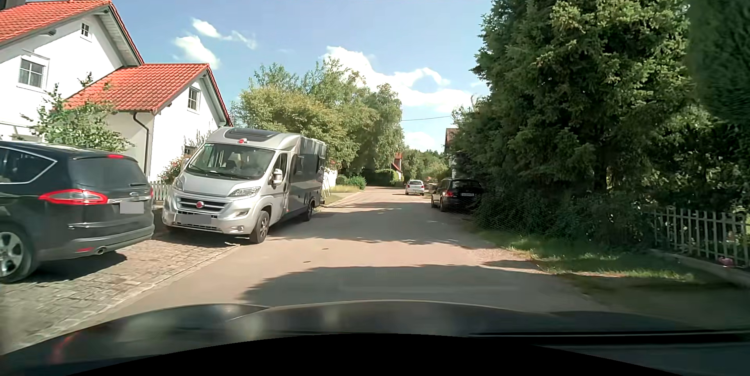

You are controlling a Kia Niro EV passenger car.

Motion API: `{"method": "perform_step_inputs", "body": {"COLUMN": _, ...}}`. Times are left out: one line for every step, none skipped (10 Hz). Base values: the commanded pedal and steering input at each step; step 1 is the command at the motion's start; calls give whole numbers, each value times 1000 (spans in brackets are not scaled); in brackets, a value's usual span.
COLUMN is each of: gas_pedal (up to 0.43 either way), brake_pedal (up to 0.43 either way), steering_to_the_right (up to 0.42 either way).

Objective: Follow the waypoints while adhering to traffic rules and regulations

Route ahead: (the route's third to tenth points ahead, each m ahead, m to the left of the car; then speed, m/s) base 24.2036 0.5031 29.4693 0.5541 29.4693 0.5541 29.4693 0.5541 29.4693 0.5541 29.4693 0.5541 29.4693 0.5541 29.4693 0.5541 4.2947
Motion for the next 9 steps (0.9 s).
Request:
{"method": "perform_step_inputs", "body": {"gas_pedal": 0, "brake_pedal": 6, "steering_to_the_right": 21}}
{"method": "perform_step_inputs", "body": {"gas_pedal": 0, "brake_pedal": 6, "steering_to_the_right": 16}}
{"method": "perform_step_inputs", "body": {"gas_pedal": 0, "brake_pedal": 6, "steering_to_the_right": 5}}
{"method": "perform_step_inputs", "body": {"gas_pedal": 0, "brake_pedal": 6, "steering_to_the_right": 2}}
{"method": "perform_step_inputs", "body": {"gas_pedal": 0, "brake_pedal": 6, "steering_to_the_right": 2}}
{"method": "perform_step_inputs", "body": {"gas_pedal": 0, "brake_pedal": 6, "steering_to_the_right": 2}}
{"method": "perform_step_inputs", "body": {"gas_pedal": 0, "brake_pedal": 6, "steering_to_the_right": 0}}
{"method": "perform_step_inputs", "body": {"gas_pedal": 0, "brake_pedal": 6, "steering_to_the_right": -5}}
{"method": "perform_step_inputs", "body": {"gas_pedal": 0, "brake_pedal": 6, "steering_to_the_right": -10}}
